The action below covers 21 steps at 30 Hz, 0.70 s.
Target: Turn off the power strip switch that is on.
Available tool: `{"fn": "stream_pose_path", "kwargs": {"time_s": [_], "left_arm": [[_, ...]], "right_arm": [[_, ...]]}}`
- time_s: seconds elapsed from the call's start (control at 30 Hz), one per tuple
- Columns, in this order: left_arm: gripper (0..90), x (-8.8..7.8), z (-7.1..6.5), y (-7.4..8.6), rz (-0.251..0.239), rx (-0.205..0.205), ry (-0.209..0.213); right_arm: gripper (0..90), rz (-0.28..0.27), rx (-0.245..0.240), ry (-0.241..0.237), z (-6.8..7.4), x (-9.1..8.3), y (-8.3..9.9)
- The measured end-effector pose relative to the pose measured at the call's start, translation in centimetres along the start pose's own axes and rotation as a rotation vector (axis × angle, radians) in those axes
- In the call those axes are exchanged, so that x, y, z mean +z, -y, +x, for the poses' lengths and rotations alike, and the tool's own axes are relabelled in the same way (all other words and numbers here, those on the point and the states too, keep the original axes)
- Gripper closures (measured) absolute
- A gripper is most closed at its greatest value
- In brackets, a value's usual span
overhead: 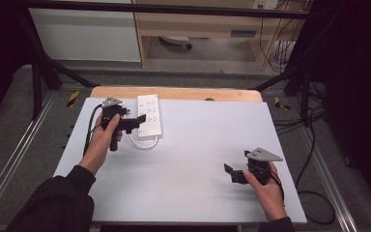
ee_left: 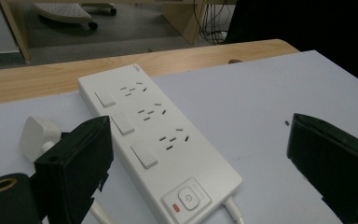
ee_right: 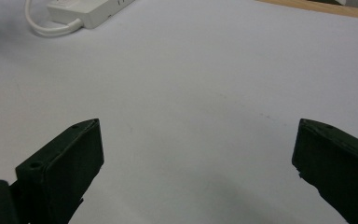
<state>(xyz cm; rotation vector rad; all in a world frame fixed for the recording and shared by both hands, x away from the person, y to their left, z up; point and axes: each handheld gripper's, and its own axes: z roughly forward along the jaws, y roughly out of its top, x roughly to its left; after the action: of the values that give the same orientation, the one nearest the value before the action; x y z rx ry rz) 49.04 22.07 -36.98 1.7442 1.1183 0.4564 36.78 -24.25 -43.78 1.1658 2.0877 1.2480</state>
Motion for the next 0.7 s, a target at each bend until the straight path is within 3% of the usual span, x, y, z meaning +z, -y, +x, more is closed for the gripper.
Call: {"fn": "stream_pose_path", "kwargs": {"time_s": [0.7], "left_arm": [[6.9, -4.9, 0.6, 2.4, -0.035, -0.024, 0.006]], "right_arm": [[2.7, 0.01, -0.011, 0.004, 0.1, 0.2, 0.0]]}}
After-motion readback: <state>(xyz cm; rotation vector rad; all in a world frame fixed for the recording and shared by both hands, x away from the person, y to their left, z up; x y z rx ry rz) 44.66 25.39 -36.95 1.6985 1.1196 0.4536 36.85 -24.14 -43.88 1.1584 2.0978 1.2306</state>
